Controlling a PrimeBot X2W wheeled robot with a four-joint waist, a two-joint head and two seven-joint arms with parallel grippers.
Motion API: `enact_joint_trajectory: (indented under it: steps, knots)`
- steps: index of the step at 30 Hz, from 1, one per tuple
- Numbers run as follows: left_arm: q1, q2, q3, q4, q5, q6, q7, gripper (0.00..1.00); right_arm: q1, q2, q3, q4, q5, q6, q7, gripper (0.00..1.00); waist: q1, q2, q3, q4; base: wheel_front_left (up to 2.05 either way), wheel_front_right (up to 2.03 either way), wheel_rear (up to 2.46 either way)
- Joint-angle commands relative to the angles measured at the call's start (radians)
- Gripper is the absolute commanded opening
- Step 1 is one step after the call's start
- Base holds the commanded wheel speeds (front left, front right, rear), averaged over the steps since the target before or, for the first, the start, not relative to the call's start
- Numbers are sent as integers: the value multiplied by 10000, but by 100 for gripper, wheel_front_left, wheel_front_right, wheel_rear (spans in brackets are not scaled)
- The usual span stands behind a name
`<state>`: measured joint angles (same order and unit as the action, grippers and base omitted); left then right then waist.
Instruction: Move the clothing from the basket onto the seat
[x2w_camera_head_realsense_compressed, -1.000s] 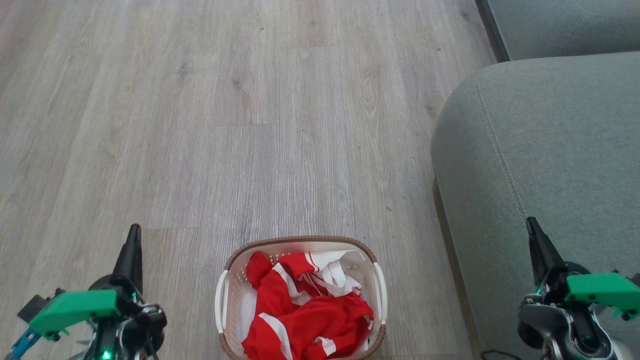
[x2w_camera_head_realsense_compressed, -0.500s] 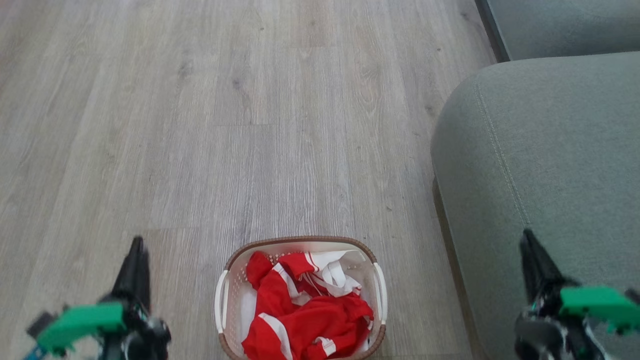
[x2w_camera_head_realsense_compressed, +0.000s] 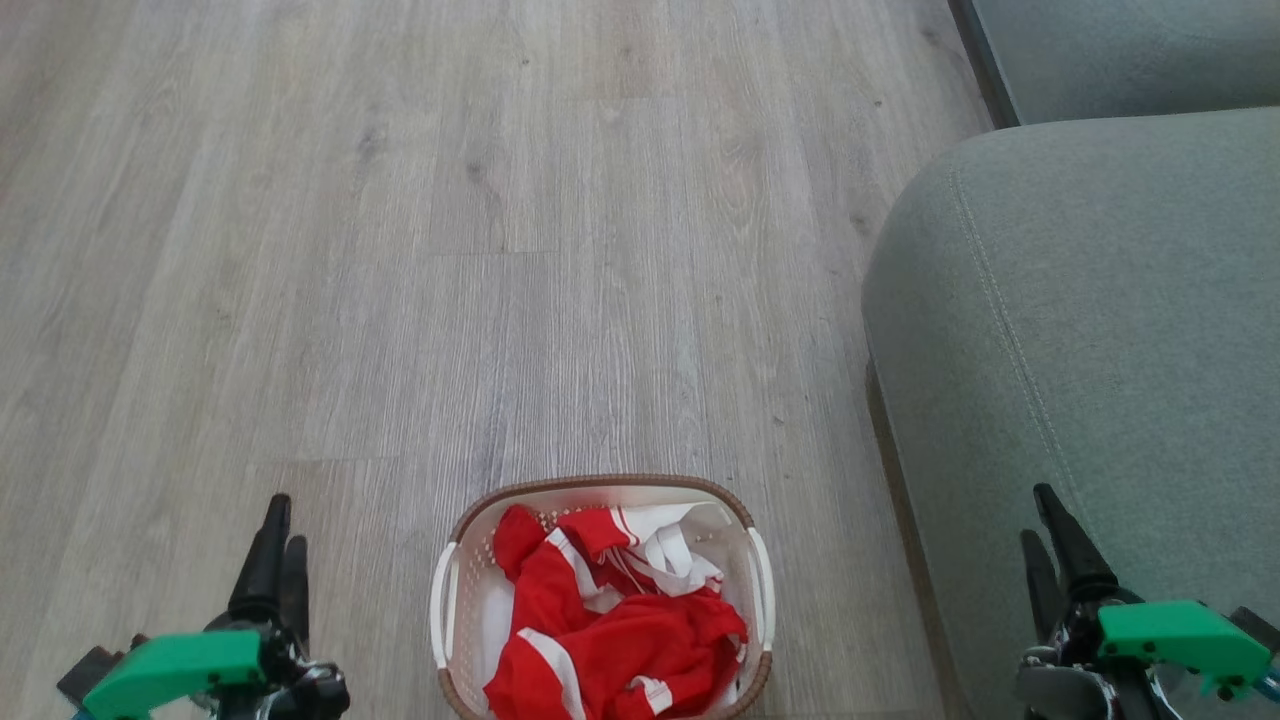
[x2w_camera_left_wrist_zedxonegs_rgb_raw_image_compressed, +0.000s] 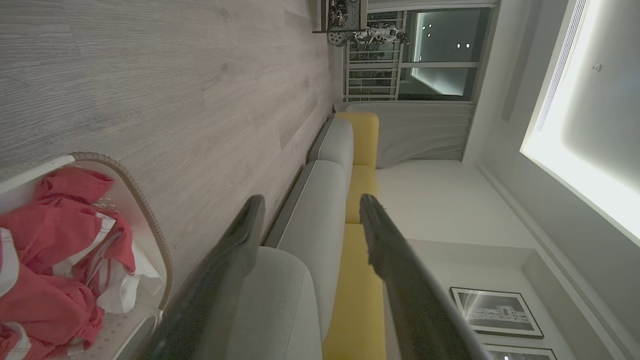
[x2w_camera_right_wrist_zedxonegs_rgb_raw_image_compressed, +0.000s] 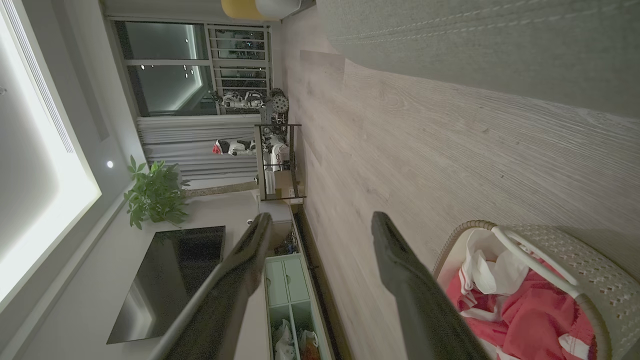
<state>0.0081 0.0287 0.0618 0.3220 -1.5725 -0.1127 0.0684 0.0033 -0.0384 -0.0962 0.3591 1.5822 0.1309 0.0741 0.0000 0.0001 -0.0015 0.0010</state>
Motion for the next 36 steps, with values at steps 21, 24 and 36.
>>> enact_joint_trajectory:
  steps: [21, 24, 36]
  knots:
    - [-171, 115, -446, -1485, 2791, 641, -650, 100, -428, -77, 404, -1219, -2881, 0, -685, 100, 0, -1, -100, 66, 0, 0, 0]
    - [-147, 119, -547, -1641, 3517, 733, -767, 100, -421, -79, 529, -1385, -3591, -1, -803, 100, 0, -1, -116, 86, 0, 0, 0]
    - [59, 133, -816, -1987, 5715, 993, -1118, 100, -321, -84, 775, -1740, -5302, -1, -1157, 100, 0, -1, -140, 122, 0, 0, 0]
